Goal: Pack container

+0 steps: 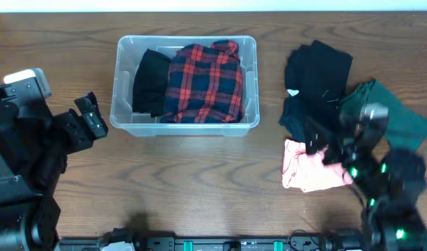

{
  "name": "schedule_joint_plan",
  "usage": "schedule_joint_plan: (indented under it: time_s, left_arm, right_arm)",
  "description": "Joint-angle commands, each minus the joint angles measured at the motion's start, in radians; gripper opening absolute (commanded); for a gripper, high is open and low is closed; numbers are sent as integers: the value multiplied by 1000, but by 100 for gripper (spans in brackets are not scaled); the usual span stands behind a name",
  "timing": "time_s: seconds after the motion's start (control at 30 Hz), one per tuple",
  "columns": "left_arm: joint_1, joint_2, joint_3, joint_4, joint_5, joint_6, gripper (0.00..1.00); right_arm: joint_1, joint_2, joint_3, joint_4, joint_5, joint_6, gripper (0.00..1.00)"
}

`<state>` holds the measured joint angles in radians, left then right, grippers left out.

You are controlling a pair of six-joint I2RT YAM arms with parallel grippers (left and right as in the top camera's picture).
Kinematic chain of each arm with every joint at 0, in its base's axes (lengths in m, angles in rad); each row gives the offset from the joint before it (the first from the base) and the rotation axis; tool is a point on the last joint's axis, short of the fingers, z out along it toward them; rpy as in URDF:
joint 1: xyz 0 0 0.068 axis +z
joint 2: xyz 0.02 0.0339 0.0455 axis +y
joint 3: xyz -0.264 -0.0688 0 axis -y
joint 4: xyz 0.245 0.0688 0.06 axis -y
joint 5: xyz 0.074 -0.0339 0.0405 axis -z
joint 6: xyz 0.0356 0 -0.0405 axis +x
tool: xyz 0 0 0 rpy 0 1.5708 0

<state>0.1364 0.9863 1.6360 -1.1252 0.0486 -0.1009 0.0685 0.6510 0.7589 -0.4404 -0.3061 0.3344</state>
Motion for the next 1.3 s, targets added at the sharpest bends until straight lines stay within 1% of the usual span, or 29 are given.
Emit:
schedule_joint_plan:
  time_s: [0.0,0.13,0.23,0.37,0.43,0.53,0.63,0.7,0.73,0.77,0.83,0.87,0.97,1.1,1.2,1.27]
  left_arm:
    - [3,1,6,-2,-8,-2,98]
    - [3,1,6,-2,-8,-2,98]
    - [3,1,6,-2,-8,-2,98]
    - [3,1,6,-2,-8,-2,98]
    - [3,1,6,-2,-8,-2,98]
    - [3,1,6,-2,-8,-2,98]
    - [3,1,6,-2,-8,-2,98]
    - [3,1,6,-2,-8,-2,98]
    - [3,1,6,-2,-8,-2,98]
    - [3,1,6,-2,-8,-2,98]
    - [3,1,6,-2,-8,-2,98]
    - [3,1,6,-2,-8,-2,98]
    - [3,1,6,-2,-8,-2,98]
    - [3,1,6,-2,-8,-2,98]
    - [3,1,6,-2,-8,-2,98]
    - [3,1,6,-2,-8,-2,98]
  right_arm:
    - [-16,195,197,-88,-7,-64,99]
    - [-57,373,372,-178,-42,-143,99]
    - [-143,476,463,-249,-57,-158,99]
    - [-328,589,529,-337,-80,-167,99]
    - [-452,643,538,-365,-129,-168,99]
    - [-644,731,538,-372,-277,-208,99]
    - [-787,825,538,-365,-390,-217,99]
    - [-869,897,538,-360,-417,-228,98]
    - [-919,951,538,-356,-416,-231,96]
    - [-945,983,538,-355,-416,-233,94]
    - [-994,1054,538,-344,-415,-241,93]
    - [-1014,1087,538,-340,-401,-246,95]
    - [-1056,1162,538,-331,-309,-247,97]
    - [-1077,1227,538,-290,-281,-248,95]
    - [-1072,1252,538,-261,-278,-304,94]
    - [-1066,1263,538,-253,-229,-315,95]
